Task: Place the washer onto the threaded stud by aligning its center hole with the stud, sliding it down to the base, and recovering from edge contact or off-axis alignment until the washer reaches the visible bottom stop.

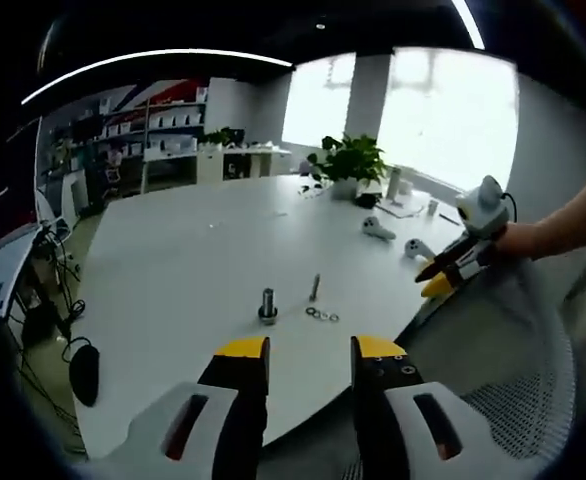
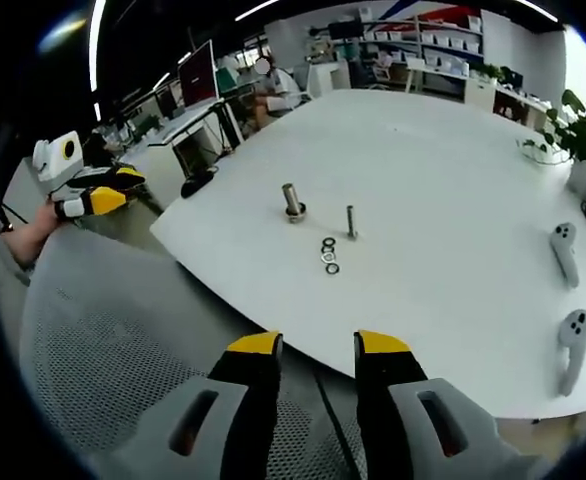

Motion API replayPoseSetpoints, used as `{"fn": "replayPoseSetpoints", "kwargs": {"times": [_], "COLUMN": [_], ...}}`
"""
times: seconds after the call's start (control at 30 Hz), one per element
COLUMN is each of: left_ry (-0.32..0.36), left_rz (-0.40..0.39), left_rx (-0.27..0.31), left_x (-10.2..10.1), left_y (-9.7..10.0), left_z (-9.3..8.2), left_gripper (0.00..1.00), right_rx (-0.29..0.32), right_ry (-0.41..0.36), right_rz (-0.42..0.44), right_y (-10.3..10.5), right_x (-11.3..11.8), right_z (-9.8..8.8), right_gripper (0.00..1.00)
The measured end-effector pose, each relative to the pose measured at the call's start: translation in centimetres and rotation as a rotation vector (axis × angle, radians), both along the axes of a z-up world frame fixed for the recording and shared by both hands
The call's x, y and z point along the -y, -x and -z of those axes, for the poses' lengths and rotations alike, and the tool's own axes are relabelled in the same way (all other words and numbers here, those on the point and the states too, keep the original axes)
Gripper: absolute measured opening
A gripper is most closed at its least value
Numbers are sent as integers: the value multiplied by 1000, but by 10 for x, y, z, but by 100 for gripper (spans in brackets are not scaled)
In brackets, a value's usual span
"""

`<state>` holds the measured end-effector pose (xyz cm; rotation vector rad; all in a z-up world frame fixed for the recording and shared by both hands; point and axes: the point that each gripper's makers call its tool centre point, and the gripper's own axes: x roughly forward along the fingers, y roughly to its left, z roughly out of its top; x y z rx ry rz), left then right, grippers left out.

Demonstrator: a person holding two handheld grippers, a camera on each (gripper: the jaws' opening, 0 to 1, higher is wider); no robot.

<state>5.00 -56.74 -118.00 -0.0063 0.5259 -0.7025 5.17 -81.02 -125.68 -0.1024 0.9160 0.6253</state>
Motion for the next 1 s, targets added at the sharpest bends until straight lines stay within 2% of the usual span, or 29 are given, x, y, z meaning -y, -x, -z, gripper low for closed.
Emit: {"fn": "replayPoseSetpoints", "kwargs": {"times": [0.2, 0.37, 0.5, 0.6, 0.77, 1.0], "left_ry": [-13, 20, 35, 14, 52, 16], "left_rz": [58, 74, 96, 108, 139, 140], "left_rx": [-17, 29, 26, 20, 31, 9], "left_x": [10, 12, 17, 18, 24, 22], "left_y": [6, 7, 8, 9, 14, 15], "left_z": [5, -6, -6, -3, -10, -2], "left_gripper": [30, 28, 27, 27, 28, 28], "right_rx": [-16, -16, -13, -13, -22, -40], "right_ry": [40, 21, 23, 20, 1, 29], "right_rz": [-37, -27, -31, -29, -39, -58], "right_y": [4, 3, 3, 3, 4, 8], "right_x": [0, -1, -2, -2, -5, -6], "right_z": [5, 4, 3, 3, 3, 6], "right_gripper": [31, 31, 31, 31, 31, 35]}}
